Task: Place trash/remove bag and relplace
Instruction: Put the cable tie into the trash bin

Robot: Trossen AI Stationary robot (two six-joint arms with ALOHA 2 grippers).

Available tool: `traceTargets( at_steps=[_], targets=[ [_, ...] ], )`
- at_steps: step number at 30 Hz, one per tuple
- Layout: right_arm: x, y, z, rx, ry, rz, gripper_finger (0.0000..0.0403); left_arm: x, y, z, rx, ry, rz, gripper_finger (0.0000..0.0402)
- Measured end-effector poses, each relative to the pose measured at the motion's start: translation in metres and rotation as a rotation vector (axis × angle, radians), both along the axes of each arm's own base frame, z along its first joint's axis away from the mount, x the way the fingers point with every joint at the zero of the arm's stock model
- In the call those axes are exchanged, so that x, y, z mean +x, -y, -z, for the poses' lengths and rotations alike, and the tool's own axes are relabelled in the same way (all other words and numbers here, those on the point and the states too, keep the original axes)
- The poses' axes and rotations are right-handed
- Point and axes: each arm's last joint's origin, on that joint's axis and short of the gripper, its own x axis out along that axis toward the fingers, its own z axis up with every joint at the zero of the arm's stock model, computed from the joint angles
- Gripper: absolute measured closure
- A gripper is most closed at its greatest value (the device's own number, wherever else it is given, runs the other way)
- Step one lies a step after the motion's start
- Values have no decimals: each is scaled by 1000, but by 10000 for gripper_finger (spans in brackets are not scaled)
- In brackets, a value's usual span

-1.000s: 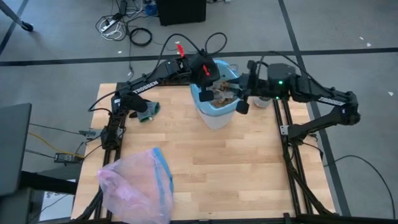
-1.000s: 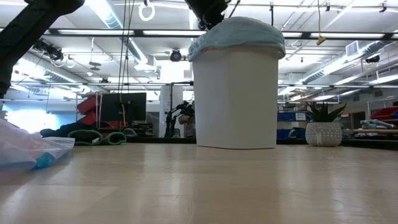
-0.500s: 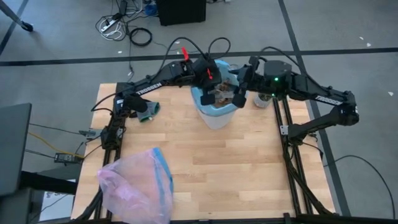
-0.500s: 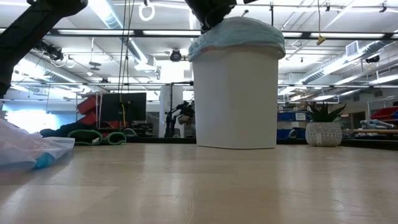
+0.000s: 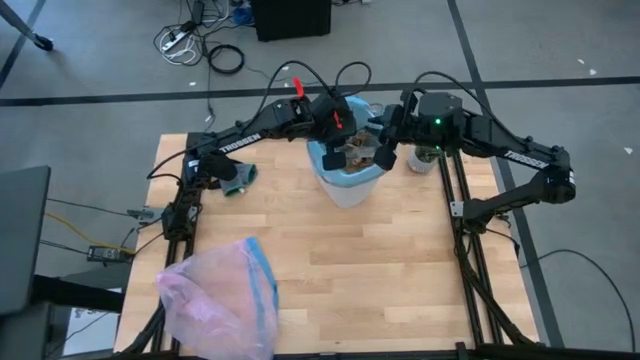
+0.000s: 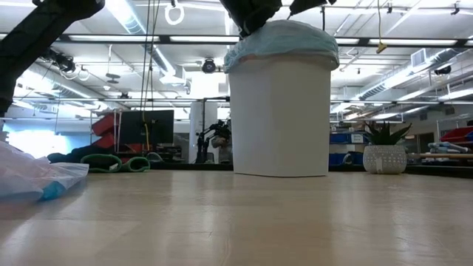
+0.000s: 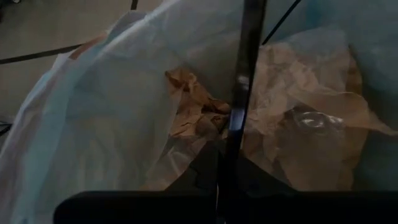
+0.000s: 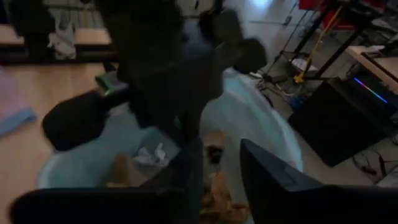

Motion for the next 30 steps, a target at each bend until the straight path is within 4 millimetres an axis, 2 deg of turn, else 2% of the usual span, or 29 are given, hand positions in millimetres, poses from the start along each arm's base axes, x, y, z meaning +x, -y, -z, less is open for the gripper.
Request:
traceTargets(
  at_steps=[4,6,15,24,30],
  targets=[
    [3,6,4,26,-12,-27,381,0,2,0,-11,2,8,390],
    [4,8,5,37,-17,-28,396,0,3,1,-14,-4,12,390],
    [14,19,25,115,-124,-5,402,3,13,0,-15,0,35,379],
    [24,32,45,226,-213,-17,403,6,23,-2,-4,9,49,316],
    [31,36,55,277,-252,-46,403,4,27,-6,51,5,-10,282]
  ],
)
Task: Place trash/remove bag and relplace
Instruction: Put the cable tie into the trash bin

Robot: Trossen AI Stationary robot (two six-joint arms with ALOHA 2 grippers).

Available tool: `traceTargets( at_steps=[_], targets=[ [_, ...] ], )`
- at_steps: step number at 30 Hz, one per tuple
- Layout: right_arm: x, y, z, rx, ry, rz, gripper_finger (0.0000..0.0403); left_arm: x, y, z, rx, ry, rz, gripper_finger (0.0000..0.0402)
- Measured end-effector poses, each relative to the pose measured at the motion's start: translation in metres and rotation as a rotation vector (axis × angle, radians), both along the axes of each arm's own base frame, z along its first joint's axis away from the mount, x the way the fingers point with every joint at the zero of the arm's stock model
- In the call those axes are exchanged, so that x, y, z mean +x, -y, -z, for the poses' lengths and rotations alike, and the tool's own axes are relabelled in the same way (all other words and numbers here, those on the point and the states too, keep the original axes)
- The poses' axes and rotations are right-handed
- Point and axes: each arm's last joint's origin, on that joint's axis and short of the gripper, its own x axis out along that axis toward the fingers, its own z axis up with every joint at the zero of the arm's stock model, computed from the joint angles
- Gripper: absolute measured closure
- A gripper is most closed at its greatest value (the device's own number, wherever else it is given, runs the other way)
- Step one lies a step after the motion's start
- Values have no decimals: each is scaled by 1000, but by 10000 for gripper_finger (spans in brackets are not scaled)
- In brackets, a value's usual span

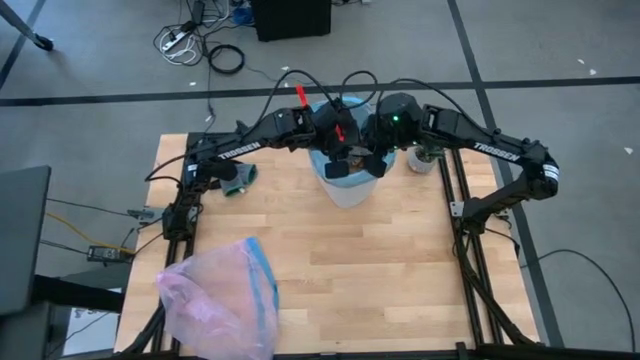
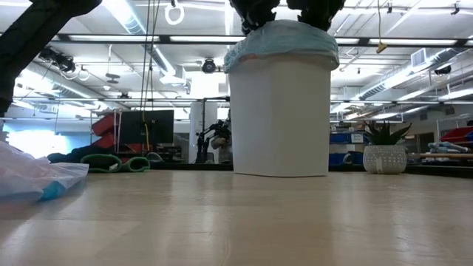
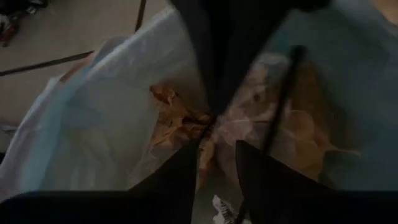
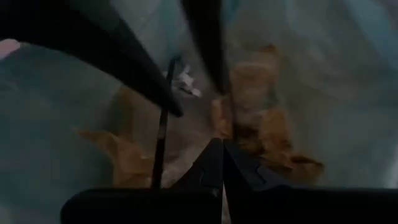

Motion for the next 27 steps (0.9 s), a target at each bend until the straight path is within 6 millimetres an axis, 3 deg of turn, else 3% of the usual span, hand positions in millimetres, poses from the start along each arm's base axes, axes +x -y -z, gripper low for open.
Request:
traceTargets(
  at_steps=[13,21,24,27],
  targets=[
    [5,-2,5,215,53,-125,403,-8,3,-2,-16,-32,-43,275],
    [9,-15,-15,113,212,-114,403,-14,3,-1,11,-89,-80,275],
    [4,-18,-25,90,273,-118,403,-19,7,-9,69,-79,-120,275],
    [-1,-17,-29,65,277,-85,403,-28,14,-30,142,-14,-150,275]
  ],
)
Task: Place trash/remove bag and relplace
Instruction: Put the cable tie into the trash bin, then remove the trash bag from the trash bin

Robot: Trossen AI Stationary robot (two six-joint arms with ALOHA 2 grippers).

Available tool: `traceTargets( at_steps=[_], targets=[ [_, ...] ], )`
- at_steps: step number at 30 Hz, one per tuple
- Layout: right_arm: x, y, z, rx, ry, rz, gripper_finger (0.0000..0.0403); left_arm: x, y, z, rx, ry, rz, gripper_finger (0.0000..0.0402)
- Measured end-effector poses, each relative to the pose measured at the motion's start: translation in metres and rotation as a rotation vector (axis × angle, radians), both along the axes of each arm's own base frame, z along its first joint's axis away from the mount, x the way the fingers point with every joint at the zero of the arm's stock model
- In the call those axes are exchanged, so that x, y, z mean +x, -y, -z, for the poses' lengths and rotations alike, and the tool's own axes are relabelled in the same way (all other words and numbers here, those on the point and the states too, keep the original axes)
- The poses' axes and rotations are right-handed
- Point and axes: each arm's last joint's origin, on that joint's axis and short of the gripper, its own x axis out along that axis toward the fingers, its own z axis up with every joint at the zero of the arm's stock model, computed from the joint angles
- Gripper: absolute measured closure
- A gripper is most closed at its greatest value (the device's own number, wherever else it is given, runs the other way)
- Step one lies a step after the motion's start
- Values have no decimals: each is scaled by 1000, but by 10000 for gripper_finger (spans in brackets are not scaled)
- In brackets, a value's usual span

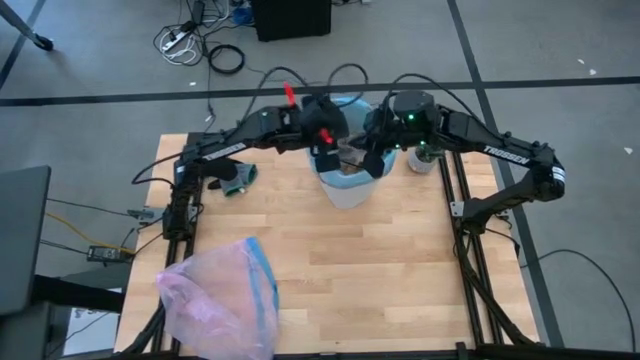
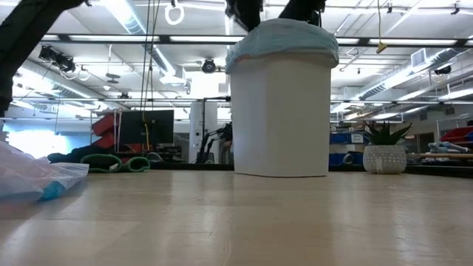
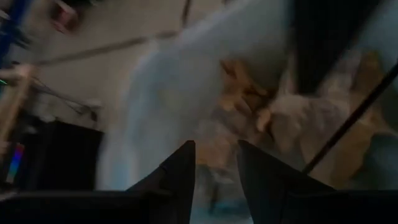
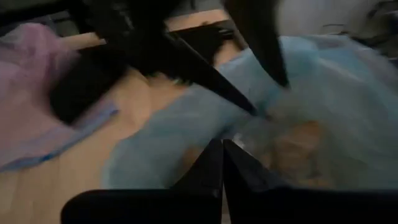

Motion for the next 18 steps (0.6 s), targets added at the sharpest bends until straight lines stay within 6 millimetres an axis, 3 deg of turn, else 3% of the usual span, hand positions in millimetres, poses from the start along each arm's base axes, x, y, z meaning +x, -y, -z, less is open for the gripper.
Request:
traceTargets(
  at_steps=[5,10,14,18],
  targets=[
    [-14,4,-8,-137,-24,194,403,-24,10,-33,77,93,-35,275],
    [-39,15,-8,-290,-201,497,403,-62,18,-60,43,166,-120,275],
    [-55,30,11,-209,-372,567,403,-89,23,-66,-37,158,-199,275],
    [-55,35,37,-88,-406,536,403,-108,25,-62,-45,99,-341,275]
  ],
)
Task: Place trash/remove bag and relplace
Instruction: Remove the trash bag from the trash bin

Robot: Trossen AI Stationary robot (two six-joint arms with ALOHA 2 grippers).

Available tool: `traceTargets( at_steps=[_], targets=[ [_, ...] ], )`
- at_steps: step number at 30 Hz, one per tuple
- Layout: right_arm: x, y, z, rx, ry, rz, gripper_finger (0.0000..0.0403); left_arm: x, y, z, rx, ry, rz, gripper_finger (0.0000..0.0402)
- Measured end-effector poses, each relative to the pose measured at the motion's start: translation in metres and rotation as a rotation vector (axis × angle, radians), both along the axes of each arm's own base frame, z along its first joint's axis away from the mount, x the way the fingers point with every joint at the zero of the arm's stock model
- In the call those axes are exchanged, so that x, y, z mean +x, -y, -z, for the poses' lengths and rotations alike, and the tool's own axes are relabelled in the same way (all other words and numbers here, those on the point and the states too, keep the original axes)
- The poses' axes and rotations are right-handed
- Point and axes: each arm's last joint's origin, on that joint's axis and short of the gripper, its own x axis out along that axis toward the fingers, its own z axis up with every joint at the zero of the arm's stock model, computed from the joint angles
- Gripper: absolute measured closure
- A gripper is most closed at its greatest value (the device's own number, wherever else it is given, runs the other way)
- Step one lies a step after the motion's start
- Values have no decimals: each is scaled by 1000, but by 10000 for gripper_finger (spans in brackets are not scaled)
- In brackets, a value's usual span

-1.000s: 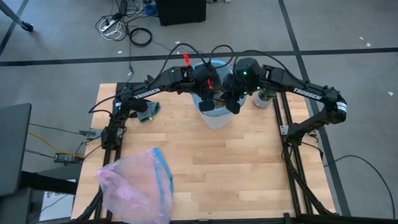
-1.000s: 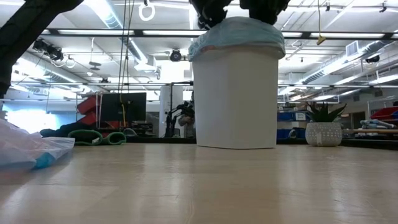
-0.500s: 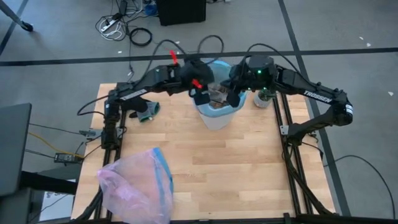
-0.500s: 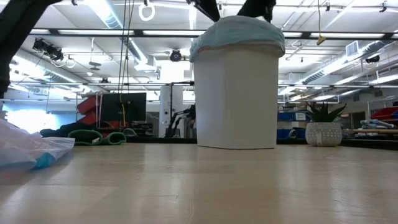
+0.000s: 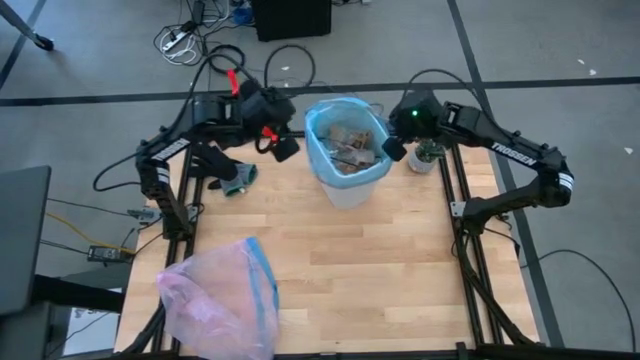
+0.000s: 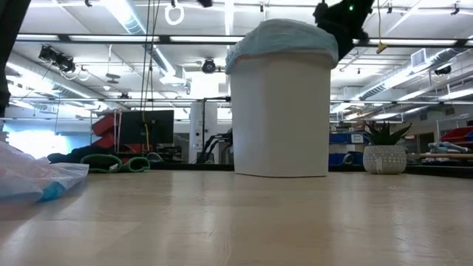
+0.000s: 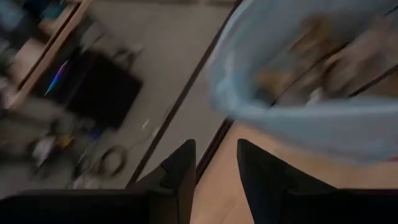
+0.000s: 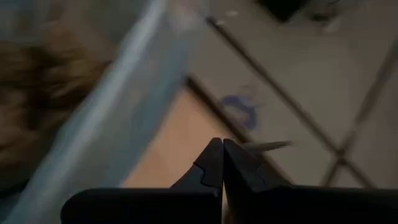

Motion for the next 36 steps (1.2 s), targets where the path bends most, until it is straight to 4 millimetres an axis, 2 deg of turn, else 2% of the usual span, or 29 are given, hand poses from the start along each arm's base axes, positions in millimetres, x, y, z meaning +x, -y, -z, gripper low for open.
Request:
traceTargets(
  at_steps=[3,5,12,17,21,26,30,36],
  targets=[
    [6,-2,12,71,65,-71,403,-9,3,5,17,-79,-87,275],
    [12,-5,15,118,116,-123,403,-7,4,8,23,-75,-102,275],
    [29,-30,10,270,274,-312,403,-5,14,12,16,-88,-72,275],
    [32,-46,7,277,264,-332,403,-5,15,12,20,-91,-69,275],
    [21,-49,-9,197,233,-316,403,-5,15,12,16,-85,-75,275],
    [-6,-52,-51,71,345,-345,392,-5,15,12,10,-73,-83,275],
    [-17,-44,-63,40,397,-379,345,-3,15,11,0,-36,-97,275],
    [9,-26,-45,55,354,-387,214,8,17,8,-34,50,-25,275]
  ],
)
